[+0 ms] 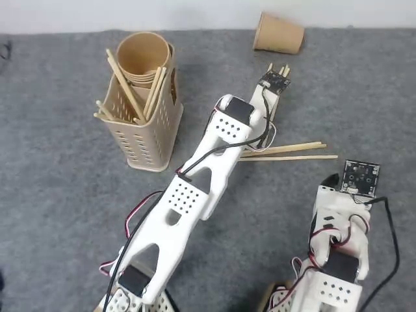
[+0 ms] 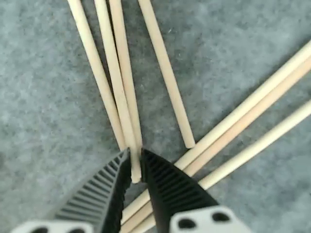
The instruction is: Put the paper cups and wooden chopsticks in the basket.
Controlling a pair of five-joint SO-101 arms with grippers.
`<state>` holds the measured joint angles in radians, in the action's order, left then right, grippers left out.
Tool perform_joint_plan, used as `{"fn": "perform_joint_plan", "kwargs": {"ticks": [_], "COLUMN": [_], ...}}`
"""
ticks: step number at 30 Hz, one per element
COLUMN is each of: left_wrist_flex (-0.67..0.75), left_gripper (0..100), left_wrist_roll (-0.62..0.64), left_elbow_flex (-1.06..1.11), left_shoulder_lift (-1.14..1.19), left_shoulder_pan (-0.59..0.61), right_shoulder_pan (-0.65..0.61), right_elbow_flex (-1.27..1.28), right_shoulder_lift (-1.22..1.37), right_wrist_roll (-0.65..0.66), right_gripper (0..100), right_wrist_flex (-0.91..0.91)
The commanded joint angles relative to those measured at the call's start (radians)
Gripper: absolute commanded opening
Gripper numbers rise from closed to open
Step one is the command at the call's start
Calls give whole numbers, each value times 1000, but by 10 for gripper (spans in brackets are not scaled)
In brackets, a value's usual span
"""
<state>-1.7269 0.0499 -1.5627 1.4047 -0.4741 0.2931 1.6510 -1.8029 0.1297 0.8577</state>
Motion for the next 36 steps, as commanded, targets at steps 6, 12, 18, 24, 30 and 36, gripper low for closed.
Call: {"fn": "perform_joint_plan", "kwargs": {"ticks": [6,12,18,24,30,36], "left_wrist_flex": [-29,-31,-31,-31,-31,-29], "left_gripper": [12,10,10,10,10,10], "left_wrist_roll": [-28,-28,-23,-12,20,20], "left_elbow_flex": [84,84,90,257,544,765], "left_shoulder_lift": [-80,-167,-354,-569,-856,-1143], "left_shoulder_pan": [-6,-20,-78,-101,-95,-94], "right_shoulder_pan": [-1,-1,-1,-1,-1,-1], "right_elbow_flex": [-11,-9,-8,-8,-8,-9], "right_shoulder_lift": [-10,-10,-10,-10,-10,-10], "right_wrist_roll": [14,14,14,14,14,14], "right_gripper": [201,201,201,201,201,201], "right_wrist_flex": [-12,-15,-18,-18,-18,-12]}}
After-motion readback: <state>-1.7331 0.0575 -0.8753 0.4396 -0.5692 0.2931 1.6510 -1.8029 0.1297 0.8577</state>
